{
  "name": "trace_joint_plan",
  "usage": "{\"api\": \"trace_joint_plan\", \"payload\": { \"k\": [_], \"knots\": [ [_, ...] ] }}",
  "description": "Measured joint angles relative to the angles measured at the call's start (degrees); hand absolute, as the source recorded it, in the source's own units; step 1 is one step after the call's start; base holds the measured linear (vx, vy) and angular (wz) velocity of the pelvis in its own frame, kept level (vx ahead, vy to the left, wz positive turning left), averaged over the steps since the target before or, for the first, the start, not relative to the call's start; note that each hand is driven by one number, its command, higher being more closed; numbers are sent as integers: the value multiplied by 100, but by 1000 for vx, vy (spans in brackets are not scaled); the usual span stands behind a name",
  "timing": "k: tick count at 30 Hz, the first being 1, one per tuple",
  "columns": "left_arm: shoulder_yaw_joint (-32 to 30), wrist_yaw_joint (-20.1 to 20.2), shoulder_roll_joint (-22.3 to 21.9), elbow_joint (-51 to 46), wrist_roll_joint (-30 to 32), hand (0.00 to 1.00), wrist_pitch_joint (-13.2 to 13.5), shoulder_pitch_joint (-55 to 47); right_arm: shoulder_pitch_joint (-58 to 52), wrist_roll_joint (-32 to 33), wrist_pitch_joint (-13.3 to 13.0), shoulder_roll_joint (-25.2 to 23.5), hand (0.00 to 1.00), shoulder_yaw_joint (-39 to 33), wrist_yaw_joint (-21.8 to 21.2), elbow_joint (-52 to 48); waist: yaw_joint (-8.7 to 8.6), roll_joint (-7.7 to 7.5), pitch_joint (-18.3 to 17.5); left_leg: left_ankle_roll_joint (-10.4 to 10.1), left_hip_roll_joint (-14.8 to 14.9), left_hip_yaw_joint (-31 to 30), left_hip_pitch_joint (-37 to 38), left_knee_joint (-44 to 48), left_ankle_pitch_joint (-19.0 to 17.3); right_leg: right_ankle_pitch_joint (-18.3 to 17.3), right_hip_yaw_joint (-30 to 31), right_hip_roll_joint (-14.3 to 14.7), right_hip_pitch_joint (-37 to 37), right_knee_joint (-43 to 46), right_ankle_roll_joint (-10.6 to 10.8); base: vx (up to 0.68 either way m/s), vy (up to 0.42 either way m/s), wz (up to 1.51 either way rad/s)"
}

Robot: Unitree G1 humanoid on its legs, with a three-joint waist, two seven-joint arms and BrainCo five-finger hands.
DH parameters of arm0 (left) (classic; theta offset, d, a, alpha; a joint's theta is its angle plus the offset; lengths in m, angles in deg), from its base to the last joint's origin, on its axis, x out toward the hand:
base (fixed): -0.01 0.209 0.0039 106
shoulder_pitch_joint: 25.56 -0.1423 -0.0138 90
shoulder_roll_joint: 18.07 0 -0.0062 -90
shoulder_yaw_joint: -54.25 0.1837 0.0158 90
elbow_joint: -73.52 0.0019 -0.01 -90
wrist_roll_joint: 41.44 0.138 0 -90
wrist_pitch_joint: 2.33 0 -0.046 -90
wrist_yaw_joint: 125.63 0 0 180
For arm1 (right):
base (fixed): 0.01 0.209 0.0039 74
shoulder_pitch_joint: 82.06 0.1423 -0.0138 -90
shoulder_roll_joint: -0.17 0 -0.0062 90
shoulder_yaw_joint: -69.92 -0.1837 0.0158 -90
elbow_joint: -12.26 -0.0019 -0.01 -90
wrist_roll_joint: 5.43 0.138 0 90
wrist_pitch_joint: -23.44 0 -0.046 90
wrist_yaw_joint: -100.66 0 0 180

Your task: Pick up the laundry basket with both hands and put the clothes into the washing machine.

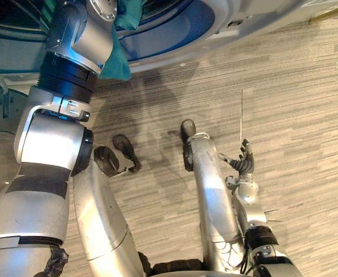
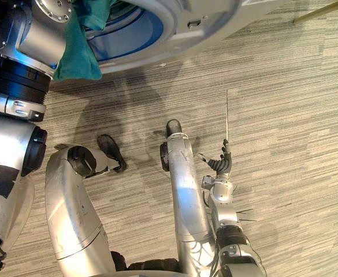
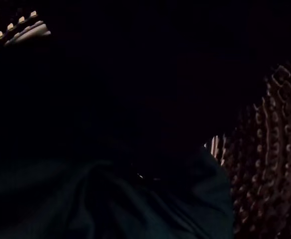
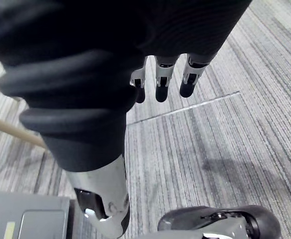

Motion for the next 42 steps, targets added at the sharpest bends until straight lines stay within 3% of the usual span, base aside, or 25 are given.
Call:
{"api": "trace_joint_plan", "payload": {
  "k": [4, 12, 19, 25, 29, 31, 35, 36, 42],
  "knots": [
    [14, 352, -198, 45, 189, 0, 36, -94, -1, -6, 4, 70, 0, 29, -5, -50, 10, 42, 25, -17, -38, 3, -41, -7, -8, 13, -63, -135, -38, -4, -5, -9, 35, 5],
    [-278, 343, -399, 25, -97, 0, 173, -443, -117, -6, 0, 139, 0, 120, -119, -313, 53, 102, 37, 17, -137, 2, -33, -78, 92, 47, -77, -238, -35, 33, -68, -2, 9, 9],
    [-1015, 199, -488, -1215, -680, 0, 245, -1776, -355, -13, 170, 133, 0, -46, -136, -545, 206, 133, 28, -71, -311, -104, 607, -447, 298, -79, -272, -455, 608, -48, -288, 20, -21, 23],
    [-1651, 202, -906, -2803, -1163, 0, 457, -4097, -724, -81, 478, 45, 0, -383, -122, -714, 378, 231, -48, -316, -439, -148, 1841, -1352, 490, -118, -489, -587, 1872, -752, -495, 33, -33, 19],
    [-1810, 468, -2007, -3027, -1883, 0, 878, -5908, -1082, -127, 754, 26, 0, -431, -245, -718, 496, 338, -674, -428, -508, -159, 2571, -2103, 653, -103, -590, -619, 2606, -1381, -617, 95, -47, 13],
    [-1904, 665, -2380, -3000, -2357, 0, 974, -6726, -1083, -131, 871, -91, 0, -406, -343, -719, 500, 367, -702, -516, -513, -150, 3145, -2459, 727, -88, -660, -622, 3163, -1699, -656, 120, -57, 6],
    [-2072, 1237, -2840, -2442, -3193, 0, 1072, -8062, -1324, -142, 1077, -188, 0, -454, -503, -643, 522, 464, -893, -643, -664, -111, 4495, -3545, 973, -31, -851, -711, 4544, -2622, -739, 156, -76, 26],
    [-2145, 1420, -2836, -2142, -3452, 0, 1133, -8463, -1500, -158, 1116, -198, 0, -484, -524, -509, 551, 470, -1125, -666, -702, -101, 4956, -3953, 1083, 10, -909, -725, 5007, -2980, -772, 196, -75, 26],
    [-2774, 1899, -2834, -667, -3825, 0, 1170, -9139, -1802, -159, 1165, -201, 0, -545, -651, 535, 641, 510, -1842, -709, -737, 114, 6653, -5548, 1482, 409, -991, -701, 6718, -4595, -692, 187, -1, 6]
  ]
}}
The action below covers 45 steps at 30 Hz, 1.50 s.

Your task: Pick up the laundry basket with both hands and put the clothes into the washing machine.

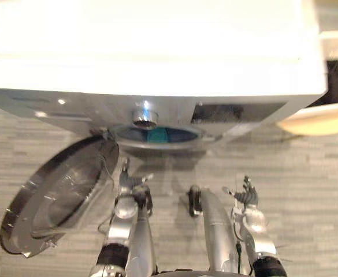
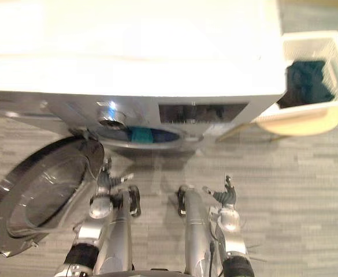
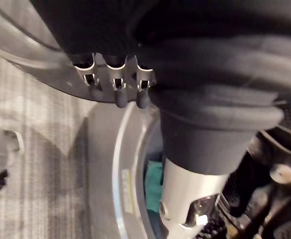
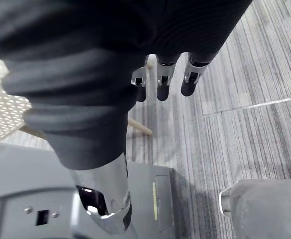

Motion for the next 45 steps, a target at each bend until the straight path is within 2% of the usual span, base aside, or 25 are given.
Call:
{"api": "trace_joint_plan", "payload": {
  "k": [9, 13, 16, 19, 20, 21, 22, 23, 25, 26, 27, 28, 29, 30, 31, 32, 33, 34, 36, 37, 39, 41, 42, 44, 45],
  "knots": [
    [-238, 449, 133, 1311, 254, 0, 72, -17, 3, 3, 97, 48, 0, -887, -235, 1262, -19, 155, -939, 82, -247, 613, 1691, -2002, 602, 986, 395, -16, 1616, -2397, 242, 127, 94, -22],
    [-231, 472, 351, 1490, 405, 0, 80, 40, 47, 21, 98, 214, 0, -1102, -325, 1675, -152, 159, -983, 116, -387, 816, 2131, -2590, 807, 1290, 571, -62, 1990, -3016, 290, 82, 66, -25],
    [-220, 565, 493, 1612, 534, 0, 77, -19, 101, 64, 95, 271, 0, -1103, -346, 1728, -146, 140, -969, 116, -414, 1232, 2380, -2661, 806, 1455, 1037, 49, 1961, -3126, 318, 5, 40, -77],
    [-130, 579, 579, 1613, 631, 0, 85, 27, 424, 68, 91, 331, 0, -946, -340, 1730, -139, 130, -933, 120, -329, 2009, 2502, -2660, 799, 2073, 1517, 234, 1706, -3402, 408, -56, 14, -159],
    [-104, 579, 597, 1612, 634, 0, 87, 50, 493, 66, 88, 342, 0, -892, -339, 1720, -151, 127, -910, 121, -292, 2185, 2517, -2649, 799, 2287, 1403, 266, 1627, -3536, 374, -111, -91, -173],
    [23, 585, 642, 1602, 644, 0, 87, 109, 663, 60, 71, 331, 0, -817, -331, 1682, -146, 173, -778, 174, -145, 2720, 2610, -2655, 751, 2084, 57, 118, 1561, -3487, -131, -117, -120, -145],
    [80, 586, 659, 1596, 649, 0, 88, 158, 680, 60, 78, 339, 0, -821, -327, 1691, -161, 95, -761, 139, -156, 2929, 2698, -2670, 724, 1737, -792, -43, 1452, -3125, -379, -138, -150, -156],
    [159, 583, 658, 1527, 666, 0, 94, 193, 660, 57, 99, 356, 0, -822, -322, 1703, -168, 42, -755, 87, -117, 3277, 2783, -2548, 672, 1342, -1760, -285, 1436, -2769, -482, -80, -58, -123],
    [295, 582, 649, 1516, 746, 0, 95, 162, 691, 44, 75, 438, 0, -769, -252, 1768, -147, 143, -699, 10, 68, 3829, 2964, -2347, 440, 1030, -3206, -539, 1615, -2669, -532, -35, -99, -173],
    [373, 578, 615, 1510, 747, 0, 124, 111, 752, 35, 105, 464, 0, -671, -202, 1812, -141, 308, -727, -28, 201, 4217, 3086, -2459, 416, 977, -3798, -721, 1683, -2445, -598, 12, -230, -221],
    [487, 579, 641, 1508, 757, 0, 129, 141, 787, 23, 109, 479, 0, -651, -195, 1827, -204, 210, -665, -358, 275, 4474, 3141, -2046, 170, 951, -3776, -766, 1494, -2147, -403, 21, -253, -202],
    [501, 576, 634, 1507, 757, 0, 127, 150, 782, 22, 112, 501, 0, -618, -193, 1864, -203, 249, -635, -400, 451, 4516, 3141, -1744, 30, 965, -3462, -587, 1424, -2095, -381, 76, -192, -218],
    [495, 575, 613, 1531, 762, 0, 131, 128, 768, -1, 114, 560, 0, -471, -187, 1920, -128, 367, -626, -397, 929, 4508, 3201, -973, -168, 937, -2976, -174, 1405, -2130, -455, 105, -185, -250],
    [447, 567, 616, 1537, 764, 0, 135, 23, 791, -32, 123, 567, 0, -319, -175, 1980, -10, 396, -585, 262, 1490, 4231, 3059, 290, -183, 869, -2448, 215, 1479, -2205, -626, 127, -184, -262],
    [453, 567, 608, 1534, 763, 0, 140, -2, 807, -62, 116, 578, 0, -296, -163, 1974, 9, 404, -559, 849, 1685, 3894, 2893, 916, -81, 861, -2213, 366, 1541, -2254, -663, 140, -159, -246],
    [480, 570, 573, 1537, 761, 0, 144, -28, 777, -99, 120, 594, 0, -271, -100, 1981, -9, 410, -515, 783, 1651, 2980, 2459, 1653, -196, 881, -1947, 469, 1641, -2274, -654, 221, -108, -188],
    [495, 565, 511, 1535, 748, 0, 194, -27, 694, -113, 158, 683, 0, -282, -36, 1986, -38, 427, -473, 573, 1307, 2112, 2008, 1920, -323, 871, -1616, 584, 1790, -2377, -669, 188, -64, -161],
    [497, 566, 471, 1535, 747, 0, 209, -28, 650, -114, 183, 737, 0, -284, -9, 1986, -26, 450, -432, 463, 1032, 1677, 1834, 1868, -391, 886, -1463, 625, 1911, -2467, -660, 259, 9, -124],
    [502, 546, 368, 1501, 744, 0, 219, -135, 589, -120, 213, 804, 0, -311, 38, 2108, 72, 435, -334, 330, -61, 397, 1283, 888, -447, 963, -1008, 656, 2262, -2743, -538, 240, 58, -104],
    [498, 550, 343, 1484, 730, 0, 217, -168, 582, -124, 212, 808, 0, -337, 40, 2108, 74, 423, -307, 306, -226, 208, 1128, 591, -431, 978, -947, 665, 2341, -2843, -514, 238, 61, -70],
    [493, 540, 312, 1425, 741, 0, 214, -137, 584, -162, 212, 806, 0, -365, 39, 2112, 198, 541, -194, 40, -618, -40, 752, -679, -63, 985, -738, 691, 2651, -3141, -438, 263, 85, -40],
    [449, 536, 342, 1424, 746, 0, 208, -174, 605, -170, 214, 730, 0, -302, 36, 2119, 380, 496, -170, 250, -784, 186, 868, -1281, 772, 993, -503, 602, 2931, -3437, -340, 302, 97, -36],
    [446, 539, 355, 1420, 745, 0, 204, -181, 627, -170, 213, 707, 0, -280, 38, 2067, 434, 466, -173, 378, -809, 340, 937, -1425, 926, 993, -455, 525, 2998, -3557, -304, 410, 124, -15],
    [434, 543, 348, 1412, 746, 0, 201, -147, 746, -172, 211, 751, 0, -246, 39, 1965, 469, 447, -152, 582, -929, 463, 752, -1112, 805, 978, -385, 406, 2997, -3572, -258, 421, 160, 13],
    [350, 543, 324, 1412, 743, 0, 207, -194, 829, -222, 213, 773, 0, -185, 36, 1971, 484, 447, -153, 894, -992, 461, 622, -780, 577, 860, -326, 350, 3054, -3445, -70, 498, 207, 7]
  ]
}}
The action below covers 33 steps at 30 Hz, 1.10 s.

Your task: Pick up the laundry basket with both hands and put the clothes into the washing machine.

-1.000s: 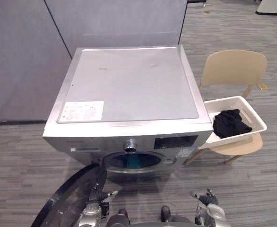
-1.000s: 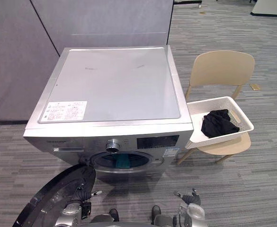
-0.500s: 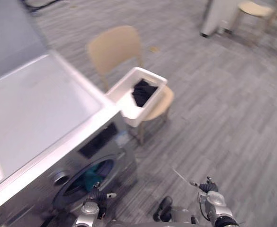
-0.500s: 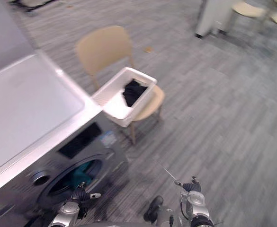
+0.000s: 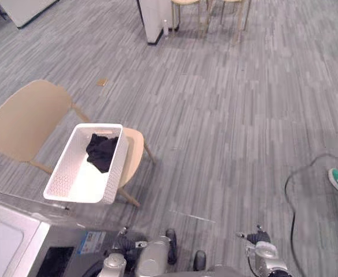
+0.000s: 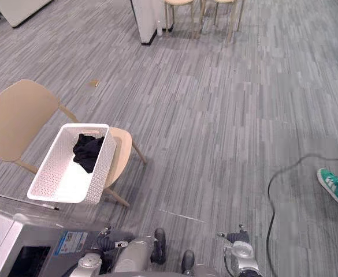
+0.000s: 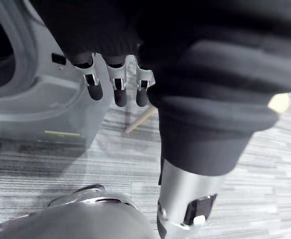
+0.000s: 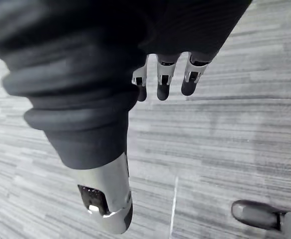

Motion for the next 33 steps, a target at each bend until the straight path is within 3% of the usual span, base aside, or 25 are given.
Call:
{"api": "trace_joint_plan", "payload": {
  "k": [1, 2, 3, 4, 5, 7, 8, 10, 13, 14, 15, 16, 17, 18, 19, 21, 24, 25, 26, 28, 29, 31, 33],
  "knots": [
    [-90, -2, -59, 21, -3, 0, -8, -82, -27, -81, -6, -14, 0, 8, -4, 8, 9, 0, 0, 147, 34, 35, 169, -80, -107, -299, -98, -56, -90, 682, 392, 515, 216, 0],
    [-87, -5, -55, 23, -6, 0, -10, -161, -37, -136, -14, -57, 0, 44, -9, 6, 17, 34, -27, 98, 27, 58, 509, -256, -323, -627, -112, -148, -341, 1675, 812, 376, 138, 1],
    [-82, -2, 1, 28, -6, 0, -14, -169, -40, -158, -19, -102, 0, 45, -17, 2, 11, -53, 8, 116, -36, 74, 709, -319, -399, -718, -119, -272, -572, 2503, 1029, 425, 132, 33],
    [-7, -1, 105, 41, -11, 0, -21, -173, -48, -175, -17, -159, 0, 87, -41, 0, -31, -249, 5, 235, -208, -63, 967, -279, -493, -611, -138, -564, -1163, 4210, 1400, 557, 132, 74],
    [19, -1, 203, 42, -14, 0, -31, -168, -114, -176, -16, -140, 0, 92, -56, 2, -41, -317, 7, 333, -342, -303, 1241, -308, -612, -636, -207, -782, -1555, 5371, 1351, 565, 101, 91],
    [94, -11, 204, 26, -22, 0, -31, -168, -169, -176, -14, -94, 0, 71, -57, 1, -142, -297, 20, 354, -415, -623, 1571, -407, -628, -759, -347, -978, -1783, 5837, 1059, 518, 52, 95],
    [94, -26, 192, 24, -36, 0, -33, -185, -163, -176, -17, -96, 0, 73, -64, -3, -168, -276, 31, 354, -429, -854, 1867, -588, -628, -828, -394, -1072, -1923, 5706, 798, 565, 8, 96],
    [82, -122, 165, 10, -137, 0, -35, -136, -203, -173, -31, -124, 0, 71, -106, -119, -177, -271, 33, 354, -432, -1298, 2184, -782, -628, -922, -293, -1069, -2252, 5031, 602, 548, -77, 109],
    [19, -133, 32, 6, -180, 0, -34, 139, -344, -163, -42, -157, 0, -11, -106, -504, -224, -241, 36, 335, -395, -2141, 2190, -759, -638, -779, 433, -740, -2703, 3358, 690, 399, -182, 133],
    [-92, -147, -74, 15, -181, 0, -26, 304, -418, -117, -43, -161, 0, -100, -97, -646, -303, -195, 50, 176, -368, -2538, 2113, -581, -727, -404, 1053, -597, -2731, 2484, 778, 517, -374, 196],
    [-158, -192, -149, 8, -182, 0, -18, 395, -528, -107, -37, -195, 0, -197, -88, -753, -353, -215, 39, -164, -385, -2887, 2064, -321, -923, 146, 1747, -566, -2530, 1543, 934, 545, -417, 211],
    [-169, -217, -156, 0, -182, 0, -11, 411, -623, -105, -35, -209, 0, -209, -70, -785, -353, -260, 29, -388, -398, -3006, 2045, -190, -1074, 418, 1990, -664, -2354, 1172, 998, 467, -412, 200],
    [-275, -233, -390, 53, -184, 0, -23, 442, -664, -100, -1, -123, 0, -203, -75, -756, -283, -3, 53, -595, -218, -3282, 2083, 48, -1319, 863, 1615, -574, -2213, 1381, 897, 408, -404, 171],
    [-362, -228, -534, 50, -193, 0, -5, 396, -575, -52, 2, -120, 0, -272, -23, -831, -202, 79, 26, -904, -27, -3292, 1970, 108, -1123, 591, 1274, -604, -2249, 1800, 718, 345, -394, 160],
    [-360, -230, -564, 47, -214, 0, -4, 379, -568, -48, 2, -127, 0, -280, 2, -918, -191, 63, 32, -1082, 28, -3291, 1929, 99, -985, 480, 1074, -660, -2248, 1991, 664, 267, -376, 184],
    [-356, -236, -597, 26, -249, 0, -14, 339, -606, -47, -74, -126, 0, -279, 16, -1204, -234, 73, -3, -1186, 162, -3304, 1805, 10, -649, 195, 343, -879, -2070, 2327, 483, 182, -323, 208],
    [-325, -253, -587, 13, -369, 0, -8, 337, -467, -43, -195, -104, 0, -326, 16, -1406, -220, -32, -42, -1165, 521, -2480, 1572, -530, -57, 53, -618, -1221, -1655, 2240, 377, 119, -272, 216],
    [-264, -261, -583, 25, -413, 0, -14, 308, -429, -27, -264, -101, 0, -403, 17, -1391, -211, -109, -47, -1153, 656, -1768, 1480, -736, 137, 54, -938, -1328, -1446, 2032, 377, 43, -131, 189],
    [-153, -286, -562, 30, -419, 0, -13, 298, -404, 32, -283, -78, 0, -454, 28, -1353, -219, -91, -95, -1110, 803, -943, 1417, -932, 192, 54, -1263, -1381, -1240, 1769, 377, 32, -85, 200],
    [50, -345, -458, 139, -418, 0, -13, 308, -259, 64, -290, -53, 0, -551, 32, -1112, -322, -86, -117, -1027, 892, 125, 1363, -1242, 249, 50, -1656, -1439, -1002, 1386, 396, -10, 56, 150],
    [149, -342, -375, 196, -417, 0, -18, 310, -216, 69, -282, -31, 0, -561, 35, -1025, -322, -53, -154, -1016, 867, 375, 1338, -1435, 244, 58, -1746, -1443, -940, 1216, 441, -45, 111, 100],
    [181, -340, -150, 284, -441, 0, -20, 275, -135, 69, -241, -223, 0, -535, 23, -871, -308, -265, -168, -916, 673, 289, 1312, -1683, 338, 135, -1783, -1480, -883, 966, 564, -62, 112, 49],
    [188, -340, 3, 307, -453, 0, -13, 196, -210, 51, -227, -264, 0, -538, 16, -894, -319, -411, -244, -810, 464, 289, 1372, -1629, 280, 58, -1760, -1740, -888, 1204, 689, -36, 139, 16]
  ]
}}
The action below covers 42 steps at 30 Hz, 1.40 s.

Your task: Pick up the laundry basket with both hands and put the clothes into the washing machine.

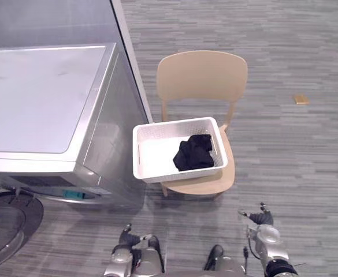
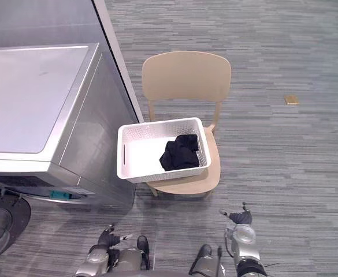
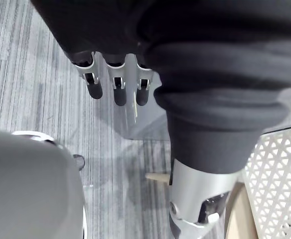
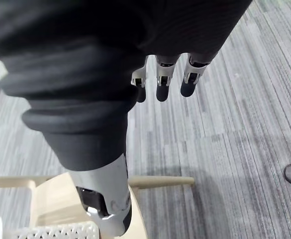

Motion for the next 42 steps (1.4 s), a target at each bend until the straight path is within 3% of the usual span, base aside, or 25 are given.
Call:
{"api": "trace_joint_plan", "payload": {
  "k": [3, 5, 7, 9, 11, 14, 20, 25, 26, 28, 30, 31, 37, 42],
  "knots": [
    [-12, -3, 83, 63, 1, 0, 12, -22, -25, -51, 26, 115, 0, 23, 6, -152, -39, -67, 15, 169, -216, 49, 25, 299, -398, -103, 289, -459, -344, 1062, 83, -83, 167, -5],
    [-19, -2, 194, 55, 0, 0, 11, -79, -67, -147, 127, 116, 0, 169, 9, -510, -160, -92, 21, 225, -258, 2, 73, 372, -461, 45, 910, -501, -731, 1842, -142, -48, 129, 5],
    [-43, -2, 295, 39, 1, 0, -1, -208, -66, -236, 118, 115, 0, 344, 6, -905, -314, -124, 12, 232, -217, -135, 156, 313, -459, -22, 1531, -201, -922, 1955, -142, 50, 31, 19],
    [-108, -11, 437, 51, 4, 0, -7, -252, -71, -404, 100, 198, 0, 370, 2, -1424, -337, -193, 8, 226, -136, -362, 67, 332, -417, -196, 2223, 483, -909, 1160, -107, 39, -117, 28],
    [-78, -4, 434, 82, 18, 0, -8, -183, -84, -522, 96, 487, 0, 359, 0, -1754, -395, -224, -20, 60, -151, -712, -72, 368, -331, -111, 2441, 797, -671, 442, -144, 109, -145, 64],
    [-35, 9, 327, 53, 111, 0, 29, -86, -48, -951, 71, 1010, 0, 537, -36, -2336, -345, 16, -31, -117, -35, -1040, -151, 237, -191, -27, 2132, 915, -681, 432, -242, 147, -103, 47],
    [-33, 22, 351, 37, 234, 0, 120, -111, 441, -1519, -158, 1944, 0, 1625, -498, -2528, -318, 66, -71, -228, 40, -1435, -181, -274, 142, 39, 1672, 997, -569, 166, -337, 79, -84, 37],
    [73, 121, 472, 23, 338, 0, 219, -106, 1375, -1821, -333, 2560, 0, 2650, -750, -1877, -265, 101, 39, -265, -49, -1971, -641, -419, 560, 150, 1137, 932, -655, 6, -431, -34, -39, 64],
    [170, 123, 513, -16, 339, 0, 237, -88, 1639, -1876, -348, 2703, 0, 2839, -758, -1740, -147, 152, 143, -258, -69, -2100, -788, -435, 642, 155, 1022, 935, -725, 6, -439, -132, -20, 53],
    [190, 116, 522, -68, 339, 0, 278, -50, 2158, -1988, -413, 2935, 0, 3112, -759, -1373, -118, 264, 308, -253, -129, -2312, -1064, -491, 832, 167, 831, 887, -935, 74, -463, -165, -16, 61],
    [244, 104, 526, -61, 334, 0, 283, 108, 2810, -2161, -400, 3260, 0, 3417, -756, -746, 67, 481, 623, -224, -185, -2518, -1255, -729, 1072, 133, 695, 794, -1167, 202, -476, -226, 3, 53],
    [244, 99, 543, -61, 331, 0, 282, 149, 2980, -2206, -381, 3311, 0, 3504, -751, -587, 104, 509, 693, -207, -223, -2541, -1322, -798, 1147, 54, 685, 773, -1271, 292, -476, -225, 8, 34],
    [238, -77, 648, -74, 153, 0, 377, 513, 4104, -2250, -270, 3549, 0, 4065, -715, 243, 250, 555, 1248, -106, -403, -2654, -1893, -1527, 1636, -176, 651, 342, -2480, 1182, -393, -208, -18, 25],
    [225, -179, 561, -200, -229, 0, 415, 910, 4581, -2244, -119, 3669, 0, 4297, -494, 400, 304, 543, 1335, -94, -477, -2489, -2630, -1606, 1865, -195, 653, 78, -3406, 1638, -409, -78, -30, 15]
  ]
}}
